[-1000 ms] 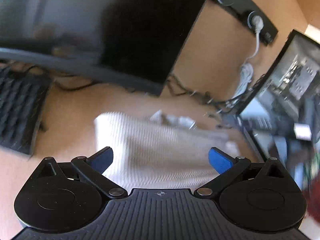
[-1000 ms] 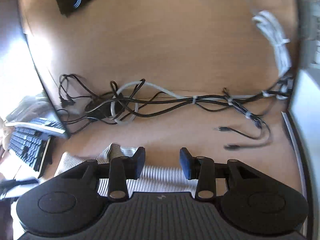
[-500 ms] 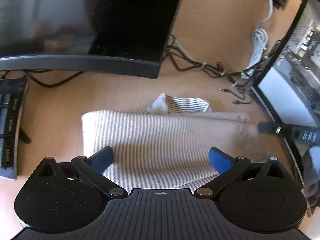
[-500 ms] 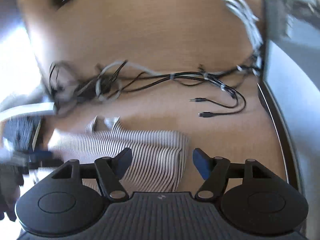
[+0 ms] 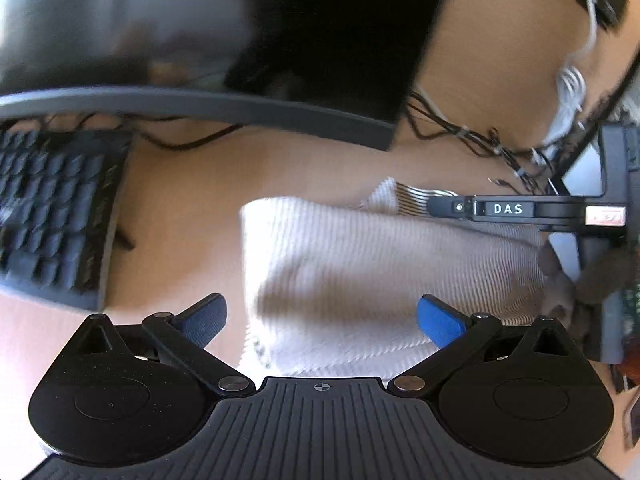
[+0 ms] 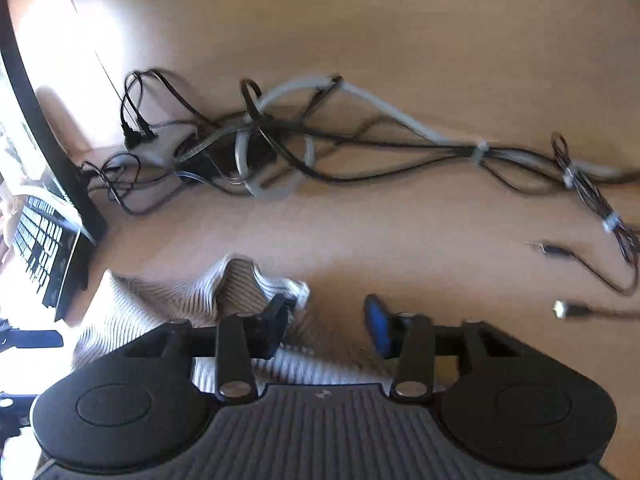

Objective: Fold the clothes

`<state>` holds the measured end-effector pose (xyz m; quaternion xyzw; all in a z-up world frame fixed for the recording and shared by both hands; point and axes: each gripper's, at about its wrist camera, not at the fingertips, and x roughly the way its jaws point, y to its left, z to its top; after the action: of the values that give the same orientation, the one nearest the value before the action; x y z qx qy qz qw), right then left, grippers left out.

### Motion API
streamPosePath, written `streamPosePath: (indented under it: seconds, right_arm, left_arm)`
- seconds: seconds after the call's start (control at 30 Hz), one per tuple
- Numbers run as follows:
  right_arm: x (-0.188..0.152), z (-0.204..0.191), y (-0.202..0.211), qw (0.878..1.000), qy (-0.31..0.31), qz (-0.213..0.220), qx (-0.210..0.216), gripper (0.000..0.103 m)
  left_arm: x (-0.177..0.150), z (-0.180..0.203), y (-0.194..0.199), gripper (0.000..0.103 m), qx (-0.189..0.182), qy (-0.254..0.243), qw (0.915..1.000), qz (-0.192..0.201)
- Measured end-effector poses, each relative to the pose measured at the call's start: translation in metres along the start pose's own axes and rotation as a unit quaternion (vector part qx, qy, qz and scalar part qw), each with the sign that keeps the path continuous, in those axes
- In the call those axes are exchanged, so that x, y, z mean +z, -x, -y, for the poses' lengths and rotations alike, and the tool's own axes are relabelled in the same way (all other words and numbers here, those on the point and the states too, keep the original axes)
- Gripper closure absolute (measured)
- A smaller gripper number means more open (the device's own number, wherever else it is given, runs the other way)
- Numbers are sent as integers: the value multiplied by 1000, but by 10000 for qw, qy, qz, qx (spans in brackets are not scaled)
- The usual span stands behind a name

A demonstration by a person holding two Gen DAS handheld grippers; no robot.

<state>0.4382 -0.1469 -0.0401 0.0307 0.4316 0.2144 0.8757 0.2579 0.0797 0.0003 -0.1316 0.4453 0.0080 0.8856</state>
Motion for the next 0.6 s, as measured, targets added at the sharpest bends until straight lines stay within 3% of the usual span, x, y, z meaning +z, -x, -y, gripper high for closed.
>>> streamPosePath:
  seconds: [0.03,0.1,0.17,0.27,0.4,0.5,0.6]
  right_arm:
    - [1,-5,-3,9999,103,-11,2,83]
    - [0,-17,-5,9994,321,-95,-43,97]
    - [-5,-32,4,9984,564,-22,-96,98]
    - [-17,-48,51,9978,566,294,158,98]
    - [-45,-70,139,9950,370,634,683,99]
    - [-82,-95,168,9948,415,339,871,99]
    - [-125,-117,167,9948,510,-126,872,99]
  left_arm:
    - [-2,-7,4,0,16,119,9999,-1]
    - [-8,-22,11,0,40,375,9993,0]
    - [-11,-37,19,0,21,623,9981,-5]
    - [-15,-61,40,0,-186,887,9958,132]
    - [-14,-82,73,0,-853,983,9905,439]
    - [-9,-87,92,0,-1321,816,9862,583]
    - [-2,-79,103,0,-1465,535,9857,646]
